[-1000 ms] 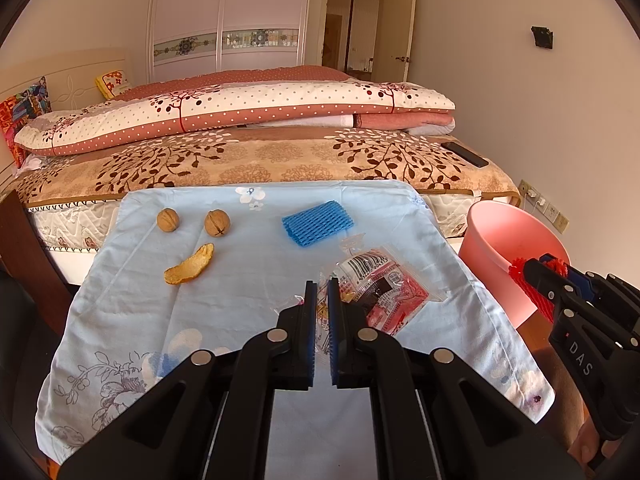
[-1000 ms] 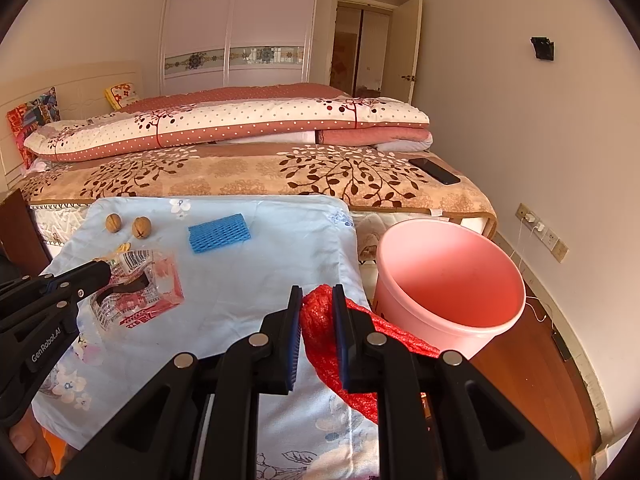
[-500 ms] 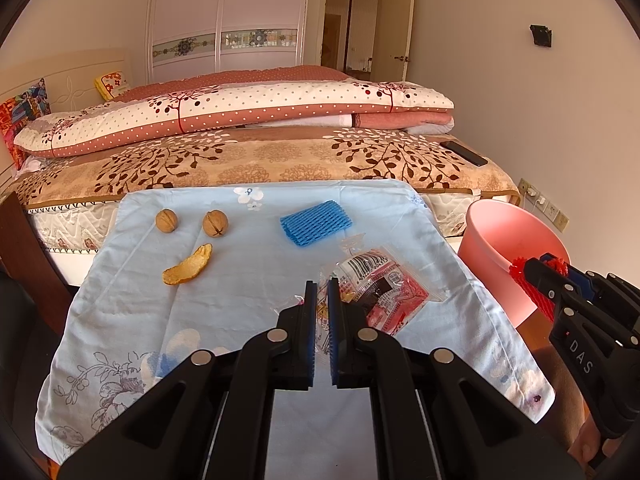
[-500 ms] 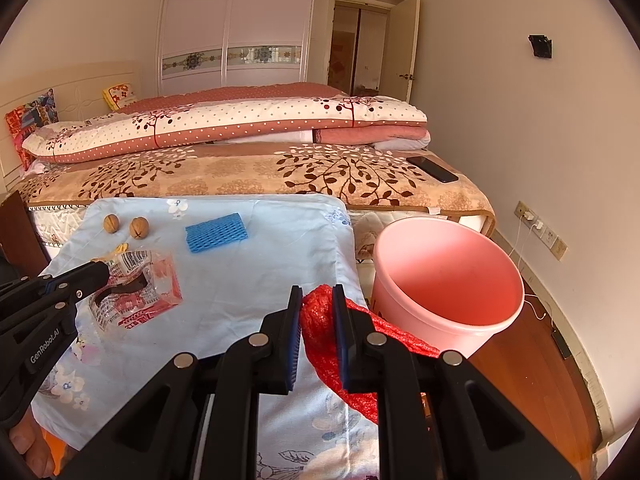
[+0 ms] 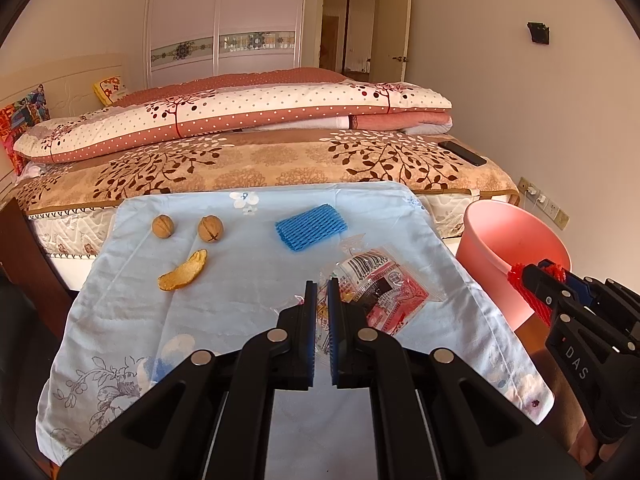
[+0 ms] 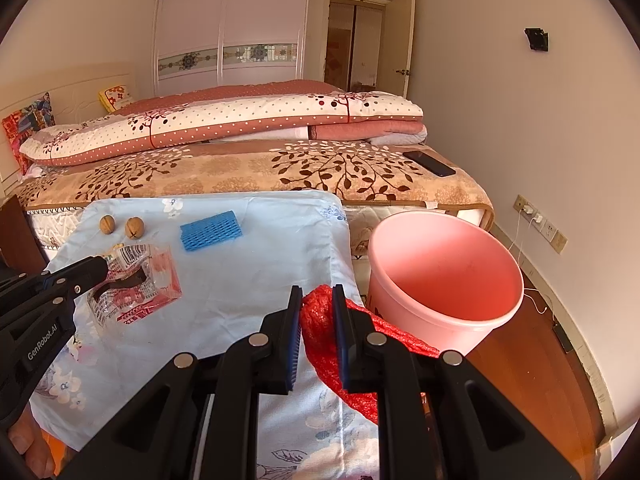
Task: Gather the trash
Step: 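Lift the clear wrapper and red foam net up off the cloth, then carry the clear wrapper and red foam net over the pink bucket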
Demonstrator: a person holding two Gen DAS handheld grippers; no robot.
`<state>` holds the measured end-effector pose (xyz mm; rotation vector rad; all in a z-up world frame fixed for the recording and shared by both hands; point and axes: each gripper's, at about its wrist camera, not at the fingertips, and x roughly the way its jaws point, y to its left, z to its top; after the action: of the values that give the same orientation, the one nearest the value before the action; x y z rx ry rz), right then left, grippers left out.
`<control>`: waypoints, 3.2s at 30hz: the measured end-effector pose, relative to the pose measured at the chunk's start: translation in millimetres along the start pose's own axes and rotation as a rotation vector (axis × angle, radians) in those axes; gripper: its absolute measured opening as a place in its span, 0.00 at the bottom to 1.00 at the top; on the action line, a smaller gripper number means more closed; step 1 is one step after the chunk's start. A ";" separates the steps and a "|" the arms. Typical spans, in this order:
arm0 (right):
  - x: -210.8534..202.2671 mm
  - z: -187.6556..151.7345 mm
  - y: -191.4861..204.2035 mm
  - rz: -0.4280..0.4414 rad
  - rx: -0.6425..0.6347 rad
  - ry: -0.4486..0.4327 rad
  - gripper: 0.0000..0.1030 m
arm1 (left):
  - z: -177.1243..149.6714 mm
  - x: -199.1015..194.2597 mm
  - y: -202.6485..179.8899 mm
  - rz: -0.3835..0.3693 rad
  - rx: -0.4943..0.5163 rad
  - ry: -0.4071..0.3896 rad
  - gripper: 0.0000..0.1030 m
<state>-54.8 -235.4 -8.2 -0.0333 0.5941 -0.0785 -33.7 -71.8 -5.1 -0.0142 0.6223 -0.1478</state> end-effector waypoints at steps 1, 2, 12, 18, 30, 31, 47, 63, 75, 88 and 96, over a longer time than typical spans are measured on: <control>0.2 -0.1 -0.9 -0.001 0.002 0.000 0.13 | 1.2 -0.9 -1.3 0.001 0.002 -0.004 0.05; 0.7 0.0 -2.0 -0.003 0.005 0.001 0.13 | 2.3 -1.4 -2.9 0.003 0.004 -0.008 0.05; 6.2 7.7 -29.0 -0.051 0.059 -0.004 0.13 | 20.7 0.9 -27.8 0.006 0.051 -0.059 0.05; 8.2 14.4 -49.1 -0.086 0.089 -0.014 0.13 | 34.3 1.2 -47.4 -0.005 0.074 -0.095 0.05; 14.8 22.4 -78.7 -0.135 0.123 -0.022 0.13 | 50.5 7.9 -74.6 -0.007 0.093 -0.118 0.05; 15.0 23.0 -80.7 -0.138 0.124 -0.022 0.13 | 51.6 8.3 -77.4 -0.007 0.094 -0.120 0.05; 17.3 24.4 -88.4 -0.151 0.127 -0.022 0.14 | 56.5 11.8 -88.9 -0.013 0.113 -0.129 0.05; 20.8 26.8 -94.1 -0.155 0.132 -0.023 0.14 | 59.9 14.9 -98.0 -0.019 0.128 -0.137 0.05; 29.7 31.4 -110.3 -0.172 0.139 -0.033 0.14 | 68.5 26.7 -115.5 -0.057 0.139 -0.145 0.05; 58.1 29.1 -174.9 0.013 0.306 -0.004 0.14 | 80.5 61.3 -154.6 -0.277 0.119 -0.101 0.05; 79.6 18.0 -211.9 0.123 0.415 0.013 0.14 | 79.8 101.7 -179.2 -0.320 0.109 -0.013 0.05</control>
<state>7.4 -453.0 -26.2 0.4058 0.5824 -0.0816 70.3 -266.0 11.1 -0.0092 0.5953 -0.4903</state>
